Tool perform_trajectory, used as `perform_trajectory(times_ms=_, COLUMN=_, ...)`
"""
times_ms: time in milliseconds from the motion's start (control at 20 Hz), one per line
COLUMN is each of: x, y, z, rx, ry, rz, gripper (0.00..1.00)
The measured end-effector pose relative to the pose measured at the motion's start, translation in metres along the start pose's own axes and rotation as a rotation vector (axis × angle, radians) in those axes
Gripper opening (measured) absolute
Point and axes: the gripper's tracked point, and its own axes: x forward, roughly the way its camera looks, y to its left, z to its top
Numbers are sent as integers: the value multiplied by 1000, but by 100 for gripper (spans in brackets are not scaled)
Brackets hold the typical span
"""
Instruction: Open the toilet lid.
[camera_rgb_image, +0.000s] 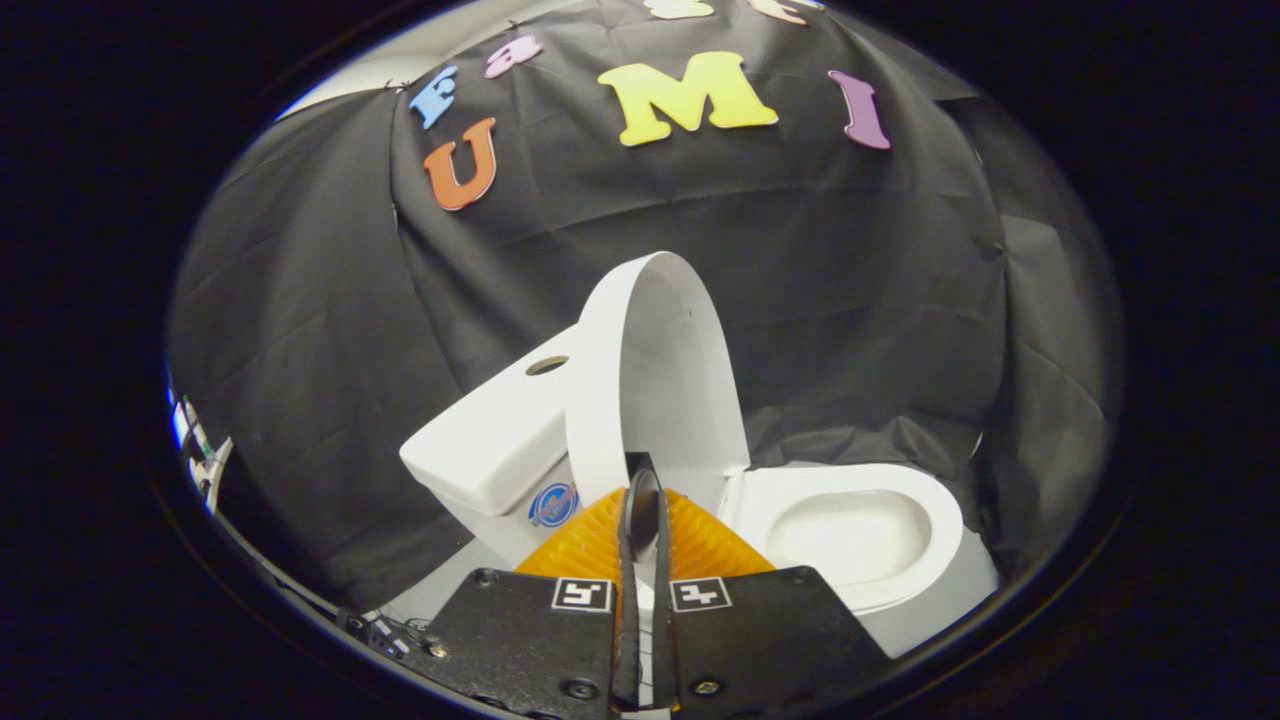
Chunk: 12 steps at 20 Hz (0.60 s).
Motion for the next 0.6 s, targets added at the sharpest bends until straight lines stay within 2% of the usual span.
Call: perform_trajectory(times_ms=600, x=10, y=30, z=-5, rx=-85, ry=20, rz=11, gripper=9)
